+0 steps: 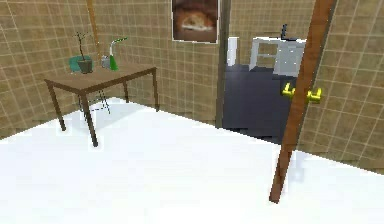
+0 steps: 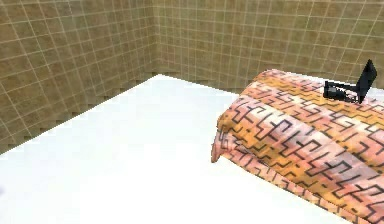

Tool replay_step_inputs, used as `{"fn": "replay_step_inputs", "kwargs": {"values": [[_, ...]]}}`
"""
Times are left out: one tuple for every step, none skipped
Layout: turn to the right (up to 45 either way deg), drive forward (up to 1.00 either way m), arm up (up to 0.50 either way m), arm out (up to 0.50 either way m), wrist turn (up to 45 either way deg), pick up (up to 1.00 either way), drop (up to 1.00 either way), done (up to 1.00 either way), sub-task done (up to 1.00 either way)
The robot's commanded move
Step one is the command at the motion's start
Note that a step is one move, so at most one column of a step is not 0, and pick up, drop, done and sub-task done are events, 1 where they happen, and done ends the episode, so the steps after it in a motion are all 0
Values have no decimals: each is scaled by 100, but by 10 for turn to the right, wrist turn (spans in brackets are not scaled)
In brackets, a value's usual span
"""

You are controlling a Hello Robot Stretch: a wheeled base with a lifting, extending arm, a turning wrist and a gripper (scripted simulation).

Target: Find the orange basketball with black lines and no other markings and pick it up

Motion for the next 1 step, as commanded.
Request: {"fn": "replay_step_inputs", "kwargs": {"values": [[-60, 0, 0, 0, 0, 0, 0, 0, 0]]}}
